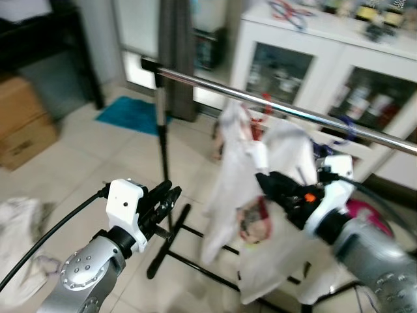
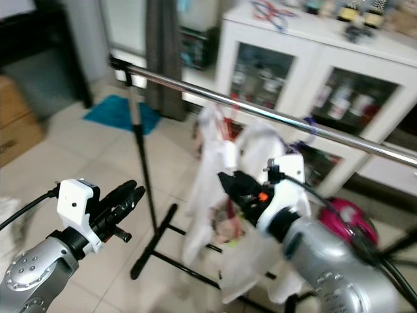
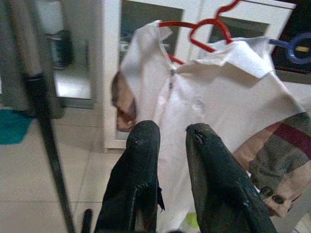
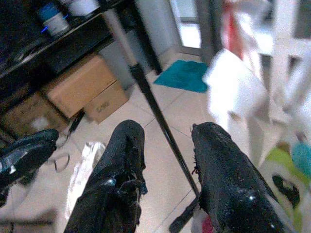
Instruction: Hang hanger
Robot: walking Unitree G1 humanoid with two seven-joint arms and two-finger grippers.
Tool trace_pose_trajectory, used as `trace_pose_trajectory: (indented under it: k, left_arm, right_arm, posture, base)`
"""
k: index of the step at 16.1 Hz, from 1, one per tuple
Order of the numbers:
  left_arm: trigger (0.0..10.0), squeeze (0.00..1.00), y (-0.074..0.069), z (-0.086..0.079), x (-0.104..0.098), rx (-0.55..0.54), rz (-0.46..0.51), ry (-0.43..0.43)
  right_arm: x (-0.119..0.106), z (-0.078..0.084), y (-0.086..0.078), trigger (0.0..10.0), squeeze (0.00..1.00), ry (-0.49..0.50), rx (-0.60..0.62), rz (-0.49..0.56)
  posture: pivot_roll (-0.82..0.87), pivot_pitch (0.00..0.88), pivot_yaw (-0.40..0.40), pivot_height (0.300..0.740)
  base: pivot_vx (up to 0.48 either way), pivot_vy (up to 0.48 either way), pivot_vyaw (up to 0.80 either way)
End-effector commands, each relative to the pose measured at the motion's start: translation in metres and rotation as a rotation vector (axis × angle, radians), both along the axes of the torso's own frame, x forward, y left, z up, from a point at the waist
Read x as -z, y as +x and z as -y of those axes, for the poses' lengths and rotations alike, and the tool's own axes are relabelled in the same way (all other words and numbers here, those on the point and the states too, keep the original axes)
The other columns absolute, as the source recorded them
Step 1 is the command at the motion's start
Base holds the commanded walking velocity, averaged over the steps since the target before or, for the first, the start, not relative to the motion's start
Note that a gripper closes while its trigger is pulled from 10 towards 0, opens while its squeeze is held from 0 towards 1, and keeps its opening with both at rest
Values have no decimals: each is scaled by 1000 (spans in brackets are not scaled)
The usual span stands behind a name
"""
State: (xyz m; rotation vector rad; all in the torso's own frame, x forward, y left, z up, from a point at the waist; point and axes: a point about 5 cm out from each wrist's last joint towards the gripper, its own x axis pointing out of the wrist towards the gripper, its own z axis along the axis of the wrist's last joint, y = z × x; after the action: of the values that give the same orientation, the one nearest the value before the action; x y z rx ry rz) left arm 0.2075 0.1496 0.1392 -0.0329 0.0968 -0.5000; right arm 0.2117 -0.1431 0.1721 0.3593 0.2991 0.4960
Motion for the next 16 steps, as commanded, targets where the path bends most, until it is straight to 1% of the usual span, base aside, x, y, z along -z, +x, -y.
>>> trace_pose_trajectory:
  k: [1, 3, 4, 5, 6, 7, 9, 10, 13, 15, 16]
  left_arm:
    - [10000, 0, -2, 1, -3, -1, 17, 3]
    - [10000, 0, -2, 3, -2, 12, 12, 9]
    - [10000, 0, 0, 2, -3, 8, 14, 7]
    - [10000, 0, -1, 1, -2, -4, 10, 5]
    - [10000, 0, -2, 1, 0, -8, 8, 11]
    - [10000, 0, -2, 1, 0, -9, 8, 14]
    - [10000, 0, 0, 0, -4, -12, 25, 23]
    - [10000, 0, 3, -2, -7, -18, 40, 32]
    - [10000, 0, 2, -7, -6, -37, 30, 29]
    - [10000, 0, 3, -6, -5, -28, 25, 35]
    - [10000, 0, 10, -4, -9, -19, 25, 32]
  right_arm:
    - [-4, 7, -2, 10000, 0, -5, 40, 26]
    - [0, 6, -6, 10000, 0, 11, 47, 16]
    - [0, 6, -6, 10000, 0, 2, 54, 9]
    - [1, 8, -6, 10000, 0, -73, 67, 11]
    - [2, 12, -5, 10000, 0, -172, 82, 25]
    - [1, 14, -4, 10000, 0, -186, 92, 44]
    - [-6, 19, 0, 10000, 0, -141, 134, 98]
    - [-9, 20, 3, 10000, 0, -146, 145, 117]
    - [-11, 17, 1, 10000, 0, -143, 126, 133]
    - [-10, 18, 2, 10000, 0, -131, 144, 136]
    - [-8, 19, 13, 10000, 0, -163, 216, 136]
  posture:
    - [77, 25, -57, 740]
    - [82, 26, -60, 740]
    - [77, 37, -63, 740]
    - [81, 35, -62, 740]
    - [82, 35, -62, 740]
    - [85, 34, -63, 740]
    - [93, 39, -68, 740]
    - [87, 51, -71, 740]
    - [89, 47, -65, 740]
    - [95, 40, -57, 740]
    - [88, 52, -61, 740]
  base:
    - [0, 0, -800]
    - [0, 0, -800]
    - [0, 0, -800]
    - [0, 0, -800]
    - [0, 0, -800]
    - [0, 0, -775]
    - [0, 0, -775]
    - [0, 0, -769]
    - [0, 0, -758]
    - [0, 0, -766]
    - [0, 0, -756]
